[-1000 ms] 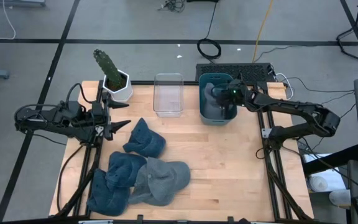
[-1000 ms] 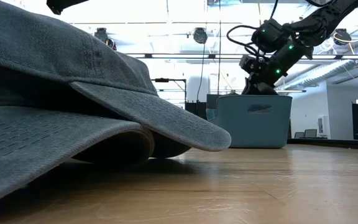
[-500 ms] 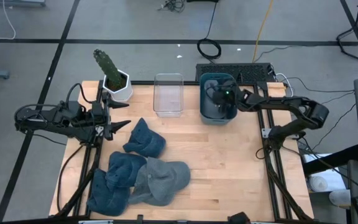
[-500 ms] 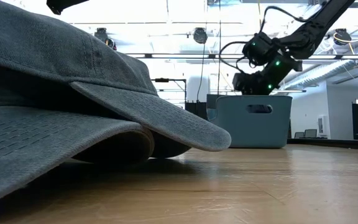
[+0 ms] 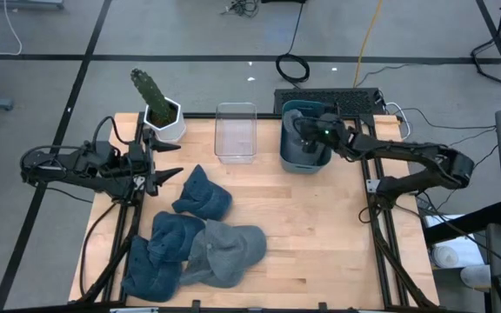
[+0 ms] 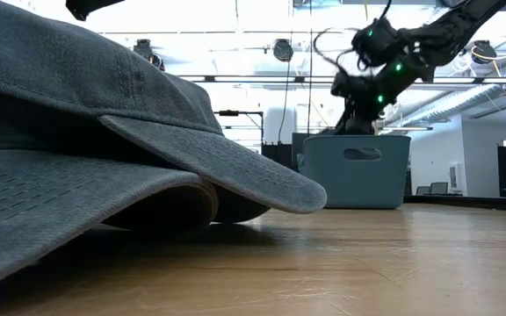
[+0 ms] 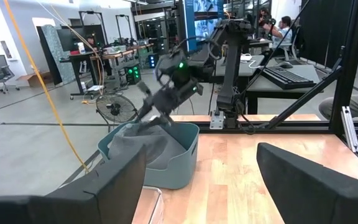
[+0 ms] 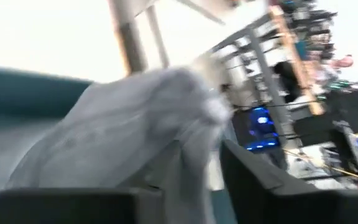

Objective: Pick & Place hat
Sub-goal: Put the top gray cap into the blue bin

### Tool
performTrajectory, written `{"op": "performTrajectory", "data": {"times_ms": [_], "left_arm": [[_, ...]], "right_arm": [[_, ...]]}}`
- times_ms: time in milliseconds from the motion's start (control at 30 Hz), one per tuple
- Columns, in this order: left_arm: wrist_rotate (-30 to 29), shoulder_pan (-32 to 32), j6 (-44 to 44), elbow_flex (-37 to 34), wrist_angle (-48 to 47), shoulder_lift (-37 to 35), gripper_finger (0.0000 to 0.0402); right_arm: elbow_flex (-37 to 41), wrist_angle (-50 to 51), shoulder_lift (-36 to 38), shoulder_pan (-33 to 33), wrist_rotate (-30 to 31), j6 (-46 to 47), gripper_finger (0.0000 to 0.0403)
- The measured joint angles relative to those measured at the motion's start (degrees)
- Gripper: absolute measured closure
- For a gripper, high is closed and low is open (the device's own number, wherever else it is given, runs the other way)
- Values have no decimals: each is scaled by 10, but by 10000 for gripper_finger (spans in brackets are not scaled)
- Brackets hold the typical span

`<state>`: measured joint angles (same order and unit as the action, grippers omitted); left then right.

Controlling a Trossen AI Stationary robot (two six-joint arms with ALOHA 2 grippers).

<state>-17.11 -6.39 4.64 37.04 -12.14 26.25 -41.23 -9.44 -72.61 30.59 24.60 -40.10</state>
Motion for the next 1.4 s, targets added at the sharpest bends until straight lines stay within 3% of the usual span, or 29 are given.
{"op": "performTrajectory", "data": {"times_ms": [200,367,533,633,700,767,900,1067,1400], "left_arm": [[0,0,0,0,0,0,76],[0,0,0,0,0,0,82],[0,0,0,0,0,0,91],[0,0,0,0,0,0,90],[0,0,0,0,0,0,87],[0,0,0,0,0,0,83],[0,0,0,0,0,0,76],[0,0,0,0,0,0,80],[0,0,0,0,0,0,88]], "right_arm": [[0,-31,58,-23,75,39,199],[0,-1,91,-64,73,90,179],[-34,145,93,-97,65,178,232],[-87,274,77,-93,13,261,301],[-116,339,65,-85,-23,283,360],[-139,368,53,-78,-39,283,390],[-161,386,18,-52,-43,289,399],[-162,389,-46,-17,-116,305,402],[-162,387,-161,21,-142,319,403]]}}
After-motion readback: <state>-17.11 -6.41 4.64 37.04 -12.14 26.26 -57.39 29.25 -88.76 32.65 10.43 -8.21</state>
